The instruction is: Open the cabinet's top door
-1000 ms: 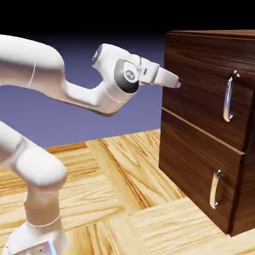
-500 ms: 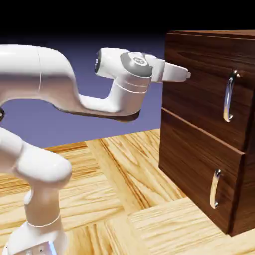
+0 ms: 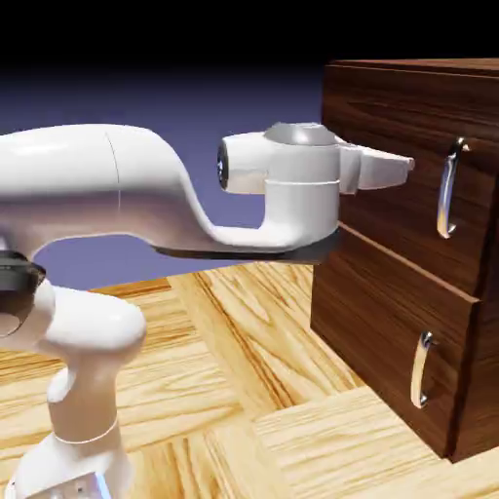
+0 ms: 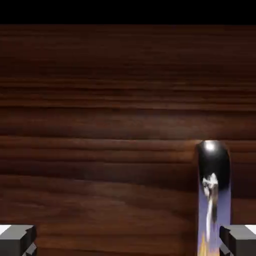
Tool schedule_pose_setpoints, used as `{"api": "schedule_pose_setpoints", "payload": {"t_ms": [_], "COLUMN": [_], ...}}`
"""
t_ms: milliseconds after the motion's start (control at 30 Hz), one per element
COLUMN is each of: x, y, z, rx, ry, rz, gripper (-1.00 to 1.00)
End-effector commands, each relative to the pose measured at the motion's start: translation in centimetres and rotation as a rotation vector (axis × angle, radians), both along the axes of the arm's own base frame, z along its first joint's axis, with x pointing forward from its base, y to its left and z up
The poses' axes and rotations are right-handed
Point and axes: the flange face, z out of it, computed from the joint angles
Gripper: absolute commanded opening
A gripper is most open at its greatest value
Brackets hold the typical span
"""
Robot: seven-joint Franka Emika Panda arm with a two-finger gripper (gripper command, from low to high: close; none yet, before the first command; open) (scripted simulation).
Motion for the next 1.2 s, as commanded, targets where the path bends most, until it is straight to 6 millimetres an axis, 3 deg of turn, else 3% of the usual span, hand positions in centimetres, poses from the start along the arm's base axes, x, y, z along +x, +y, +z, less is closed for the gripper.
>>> {"api": "schedule_pose_setpoints", "payload": {"t_ms": [0, 233, 300, 467, 500, 533, 567, 1167], "x": [0.3, 2.6, 2.7, 7.6, 7.7, 7.7, 7.7, -3.7], "y": [-0.5, -4.2, -4.3, -4.2, -4.1, -4.1, -4.1, 0.7], "z": [-0.4, -3.9, -4.1, -4.1, -4.1, -4.1, -4.1, -4.1], "rx": [0.002, 0.016, 0.016, 0.016, 0.016, 0.016, 0.016, 0.010], "ry": [-0.006, -0.036, -0.037, -0.037, -0.037, -0.037, -0.037, -0.039], "rz": [-0.001, -0.003, -0.003, -0.003, -0.003, -0.003, -0.003, -0.262], "gripper": [0.00, 0.00, 0.00, 0.00, 0.00, -1.00, -1.00, -1.00]}}
